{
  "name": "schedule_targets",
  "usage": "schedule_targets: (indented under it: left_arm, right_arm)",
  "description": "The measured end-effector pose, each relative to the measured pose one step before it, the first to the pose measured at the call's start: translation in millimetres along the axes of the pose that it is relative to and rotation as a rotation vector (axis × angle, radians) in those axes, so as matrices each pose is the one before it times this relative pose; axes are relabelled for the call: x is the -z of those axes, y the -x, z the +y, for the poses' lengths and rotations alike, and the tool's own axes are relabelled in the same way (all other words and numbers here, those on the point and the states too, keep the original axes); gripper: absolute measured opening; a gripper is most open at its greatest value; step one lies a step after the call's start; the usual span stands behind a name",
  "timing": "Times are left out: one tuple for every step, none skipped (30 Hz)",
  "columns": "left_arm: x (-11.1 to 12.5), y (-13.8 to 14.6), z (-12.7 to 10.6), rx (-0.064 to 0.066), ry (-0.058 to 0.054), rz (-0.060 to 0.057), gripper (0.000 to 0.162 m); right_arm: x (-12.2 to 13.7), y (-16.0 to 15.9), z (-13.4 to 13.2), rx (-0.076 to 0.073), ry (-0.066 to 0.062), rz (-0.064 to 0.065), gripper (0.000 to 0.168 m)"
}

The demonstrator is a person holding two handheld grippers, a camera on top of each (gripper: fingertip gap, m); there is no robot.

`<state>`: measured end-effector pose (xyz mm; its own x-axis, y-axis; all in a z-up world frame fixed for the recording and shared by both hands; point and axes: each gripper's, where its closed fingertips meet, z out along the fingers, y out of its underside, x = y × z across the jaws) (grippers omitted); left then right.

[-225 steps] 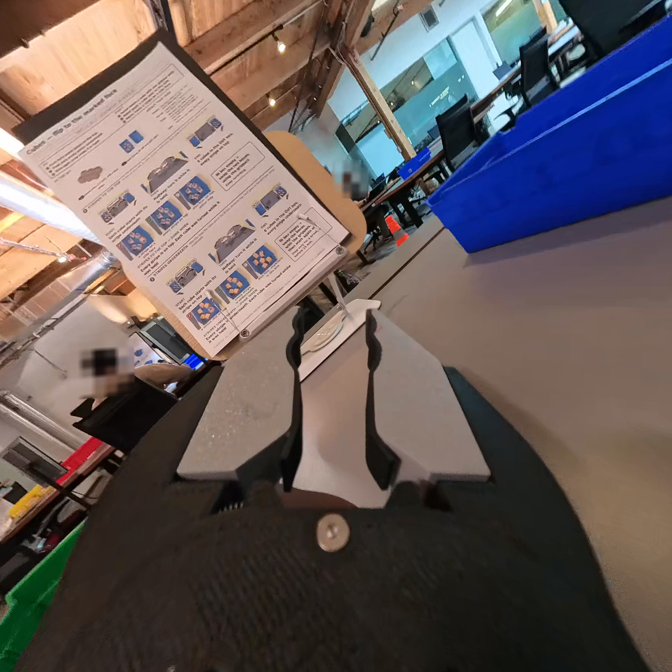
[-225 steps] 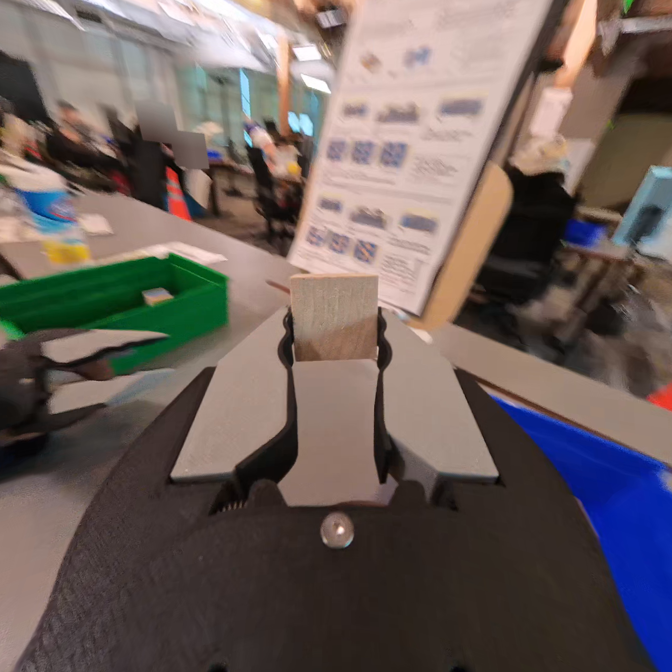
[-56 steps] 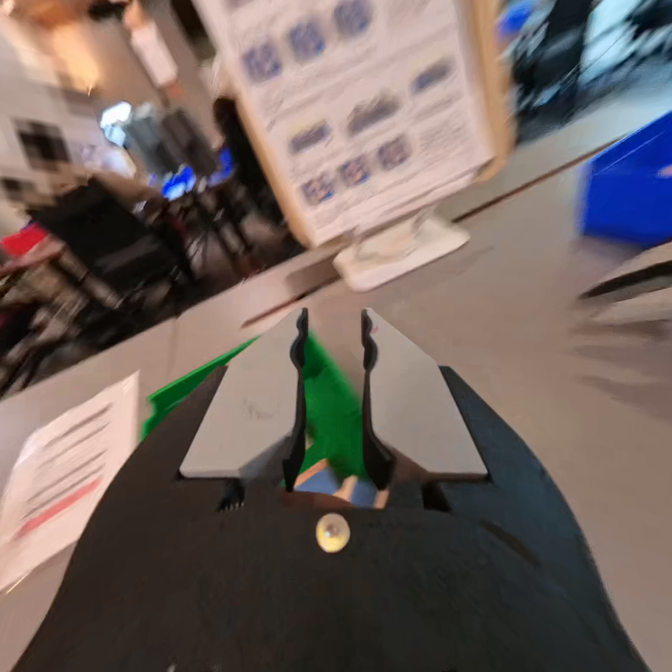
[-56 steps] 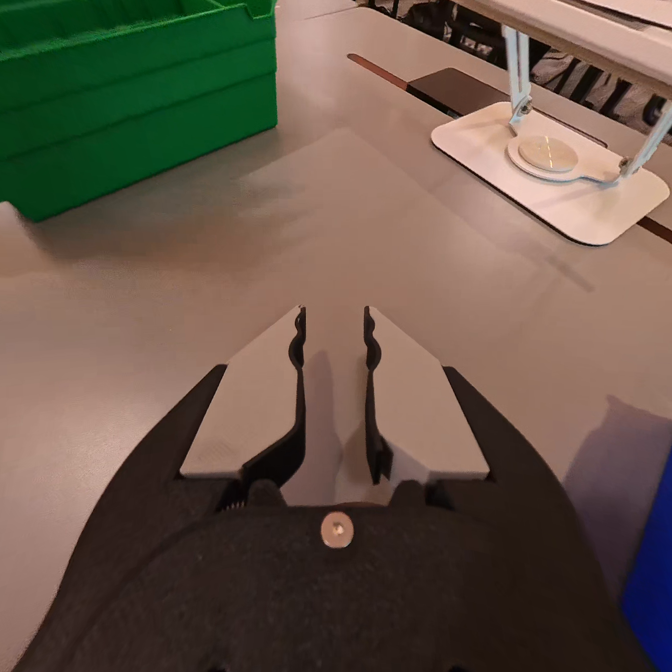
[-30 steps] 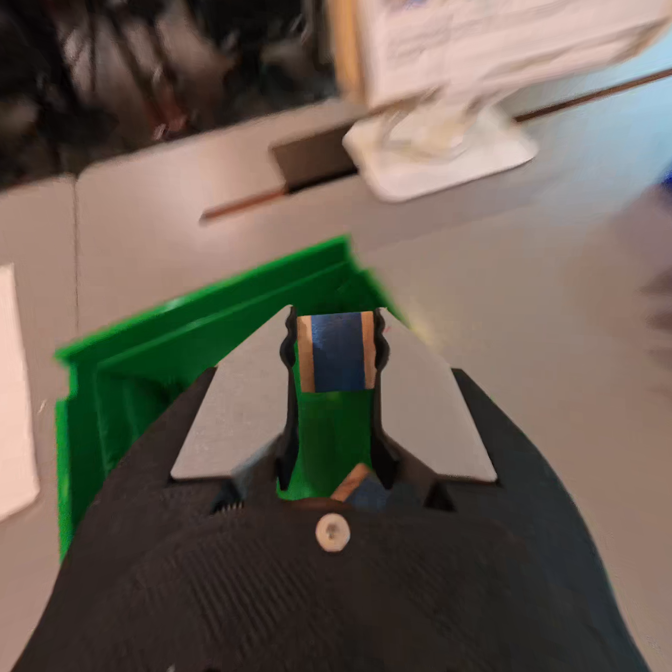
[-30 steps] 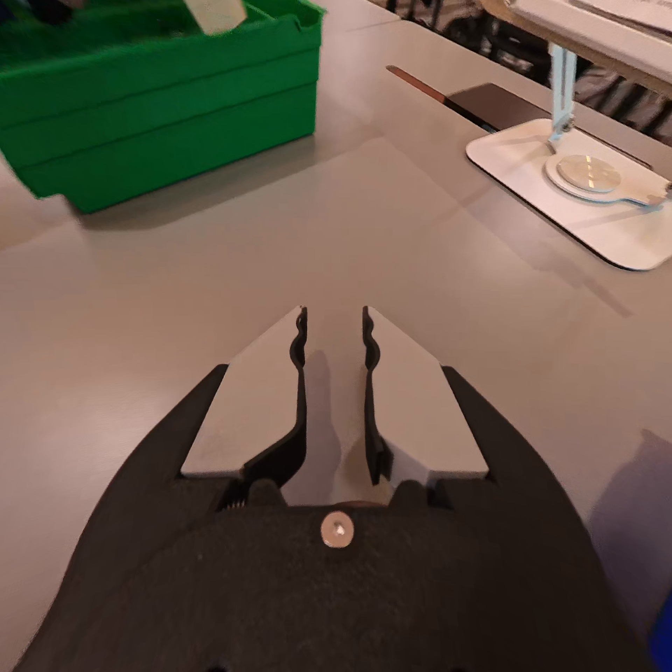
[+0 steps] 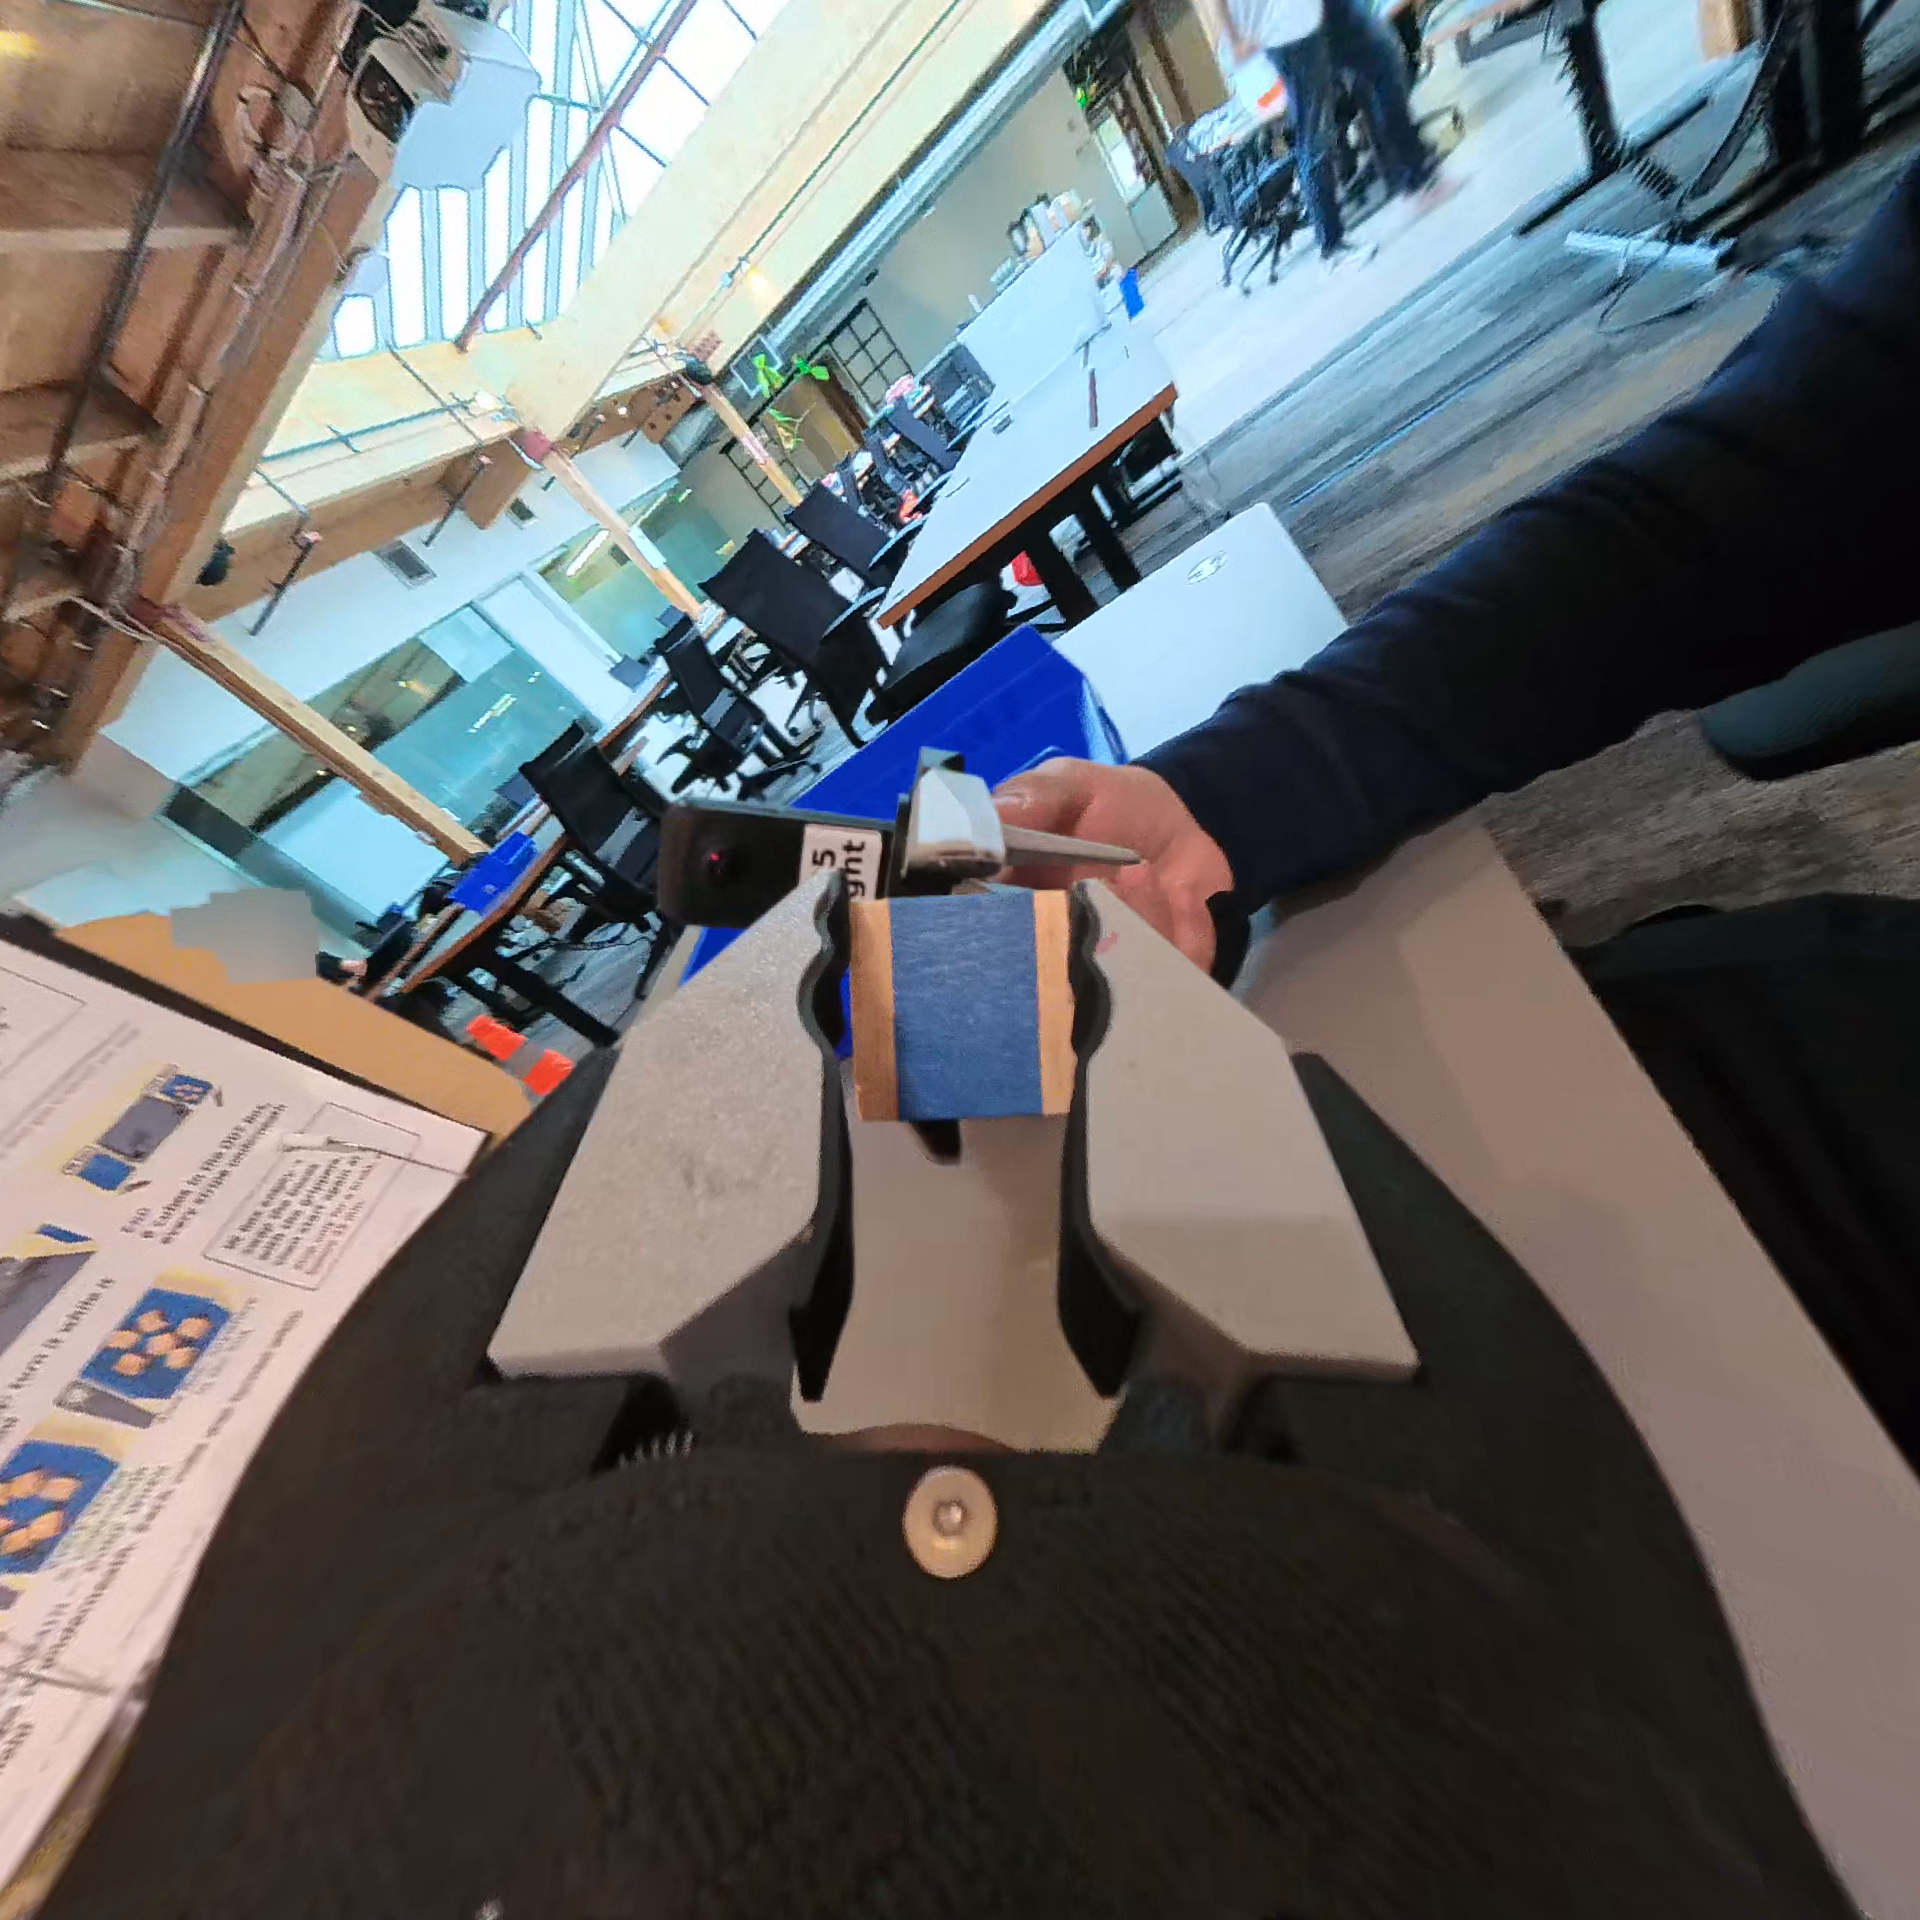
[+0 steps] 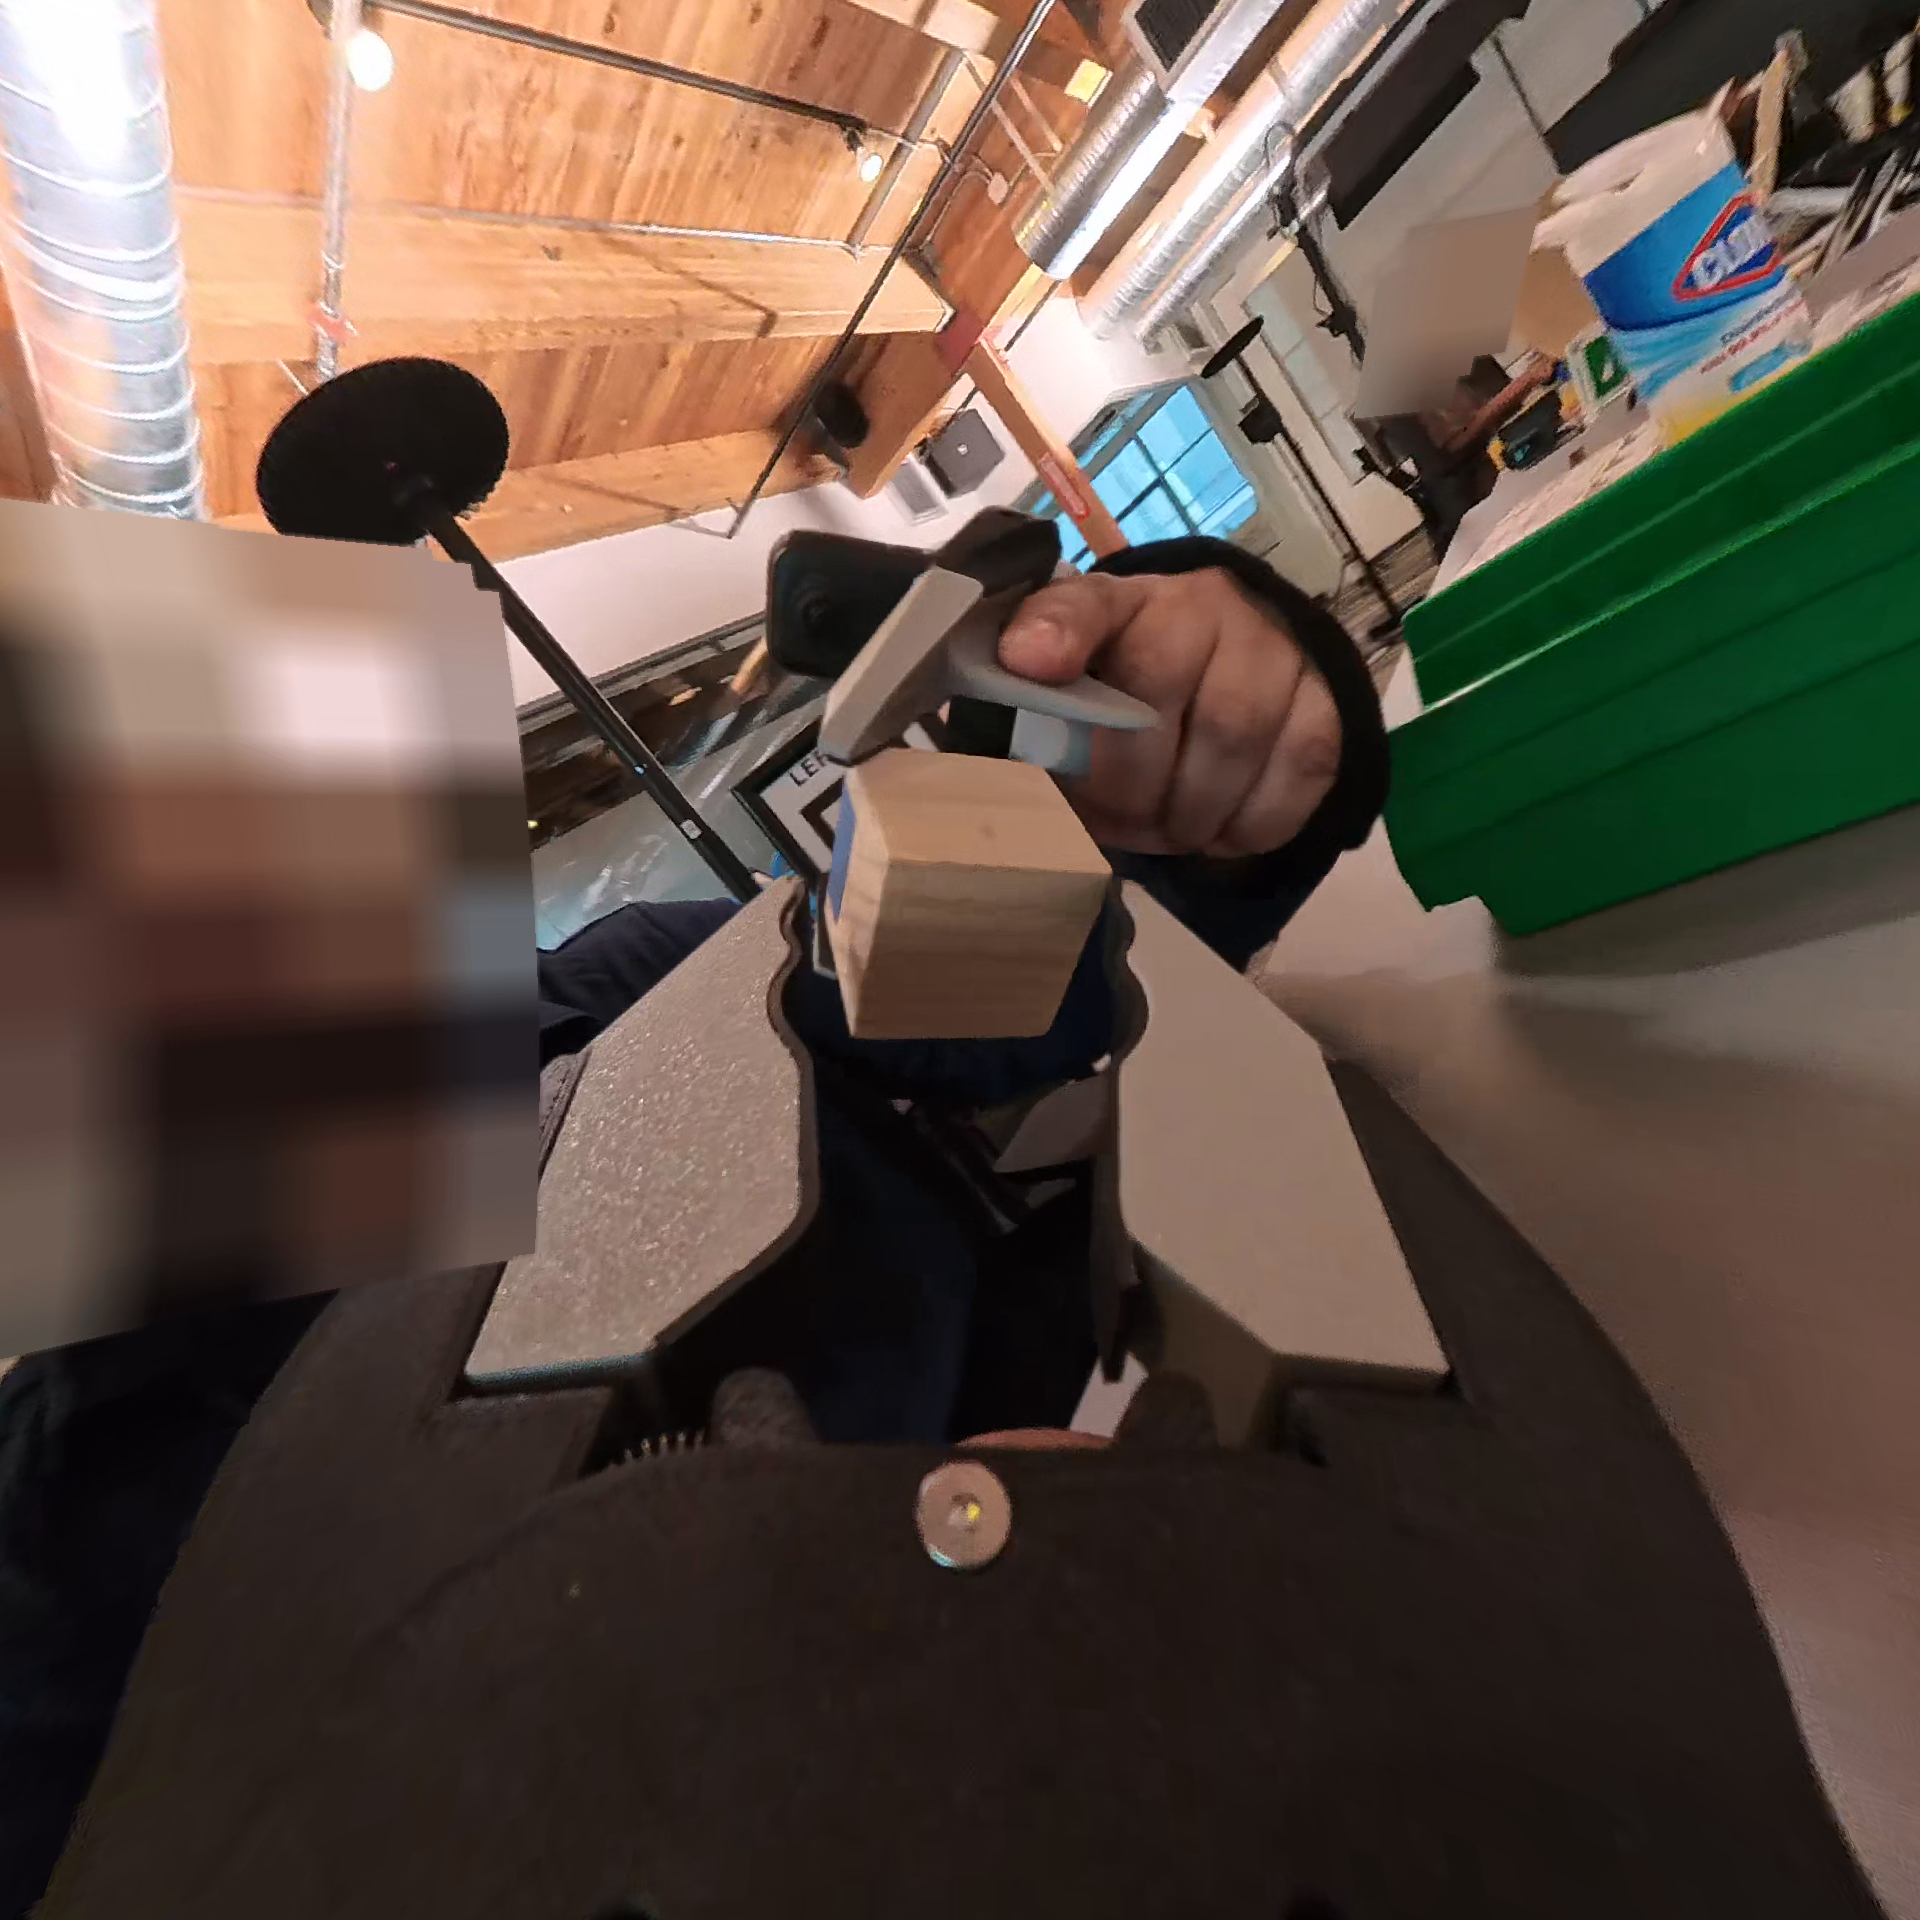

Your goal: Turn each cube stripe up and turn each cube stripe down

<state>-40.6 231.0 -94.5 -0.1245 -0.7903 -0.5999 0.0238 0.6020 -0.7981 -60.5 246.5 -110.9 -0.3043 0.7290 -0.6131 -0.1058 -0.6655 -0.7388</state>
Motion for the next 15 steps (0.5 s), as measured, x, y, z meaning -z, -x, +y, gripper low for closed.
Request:
schedule_targets:
  left_arm:
    - [-1.64,-0.92,1.02,-0.0218,0.012,-0.0034,0.041]
    - [-1.47,-1.93,1.0,-0.0107,0.0097,0.005,0.041]
    - [-1.07,-1.97,0.25,-0.0058,0.0038,0.0042,0.041]
    - [-0.37,-1.12,0.13,-0.0041,0.0008,-0.0018,0.041]
    - [0.12,-0.29,0.59,0.0012,0.0009,-0.007,0.041]
    - [0.37,0.89,1.36,0.0128,0.0002,-0.0163,0.041]
    - [0.24,2.37,2.56,0.0266,0.0002,-0.031,0.04]
    - [0.05,3.28,4.42,0.0313,0.0074,-0.0446,0.04]
    - [0.05,3.21,5.19,0.0362,0.0101,-0.0497,0.045]
    - [0.55,2.87,4.3,0.0427,0.0032,-0.0479,0.05]
    - [1.55,1.84,2.33,0.0434,-0.0078,-0.0371,0.055]
    - [2.6,1.08,0.77,0.0427,-0.0137,-0.0257,0.059]
    - [3.03,2.37,-0.05,0.0389,-0.0143,-0.028,0.064]
    - [3.6,3.53,-0.83,0.0329,-0.0193,-0.0318,0.066]
    - [3.59,3.74,-0.64,0.0311,-0.0241,-0.0295,0.065]
  right_arm:
    - [-0.44,-0.77,1.53,-0.0293,0.0024,-0.0164,0.054]
    - [-0.65,-0.21,1.24,-0.0223,0.001,-0.0178,0.051]
    - [-0.71,-0.82,1.33,-0.015,0.0022,-0.0115,0.047]
    - [-0.41,0.24,0.77,-0.0129,0.0024,-0.0136,0.047]
    - [0.06,-0.5,0.55,-0.0073,0.0023,-0.0024,0.047]
    - [0.7,-1.51,-0.19,0.0074,0.0016,0.0137,0.047]
    - [1.46,-2.39,-1.87,0.0125,-0.0051,0.0266,0.046]
    - [2.45,-3.17,-2.6,0.0153,-0.0082,0.0331,0.046]
    - [3.03,-3.69,-2.83,0.022,-0.0082,0.0385,0.046]
    - [2.86,-2.66,-1.96,0.0312,-0.0015,0.0369,0.045]
    - [2.74,-1.14,-2.41,0.0351,-0.0032,0.03,0.045]
    - [3.03,-2.21,-2.46,0.038,-0.0025,0.0383,0.045]
    - [3.51,-5.88,-2.32,0.0396,-0.0005,0.0624,0.045]
    - [4.06,-8.91,-3.18,0.0419,-0.003,0.0828,0.045]
    - [4.25,-10.02,-3.56,0.0558,-0.0035,0.0969,0.045]
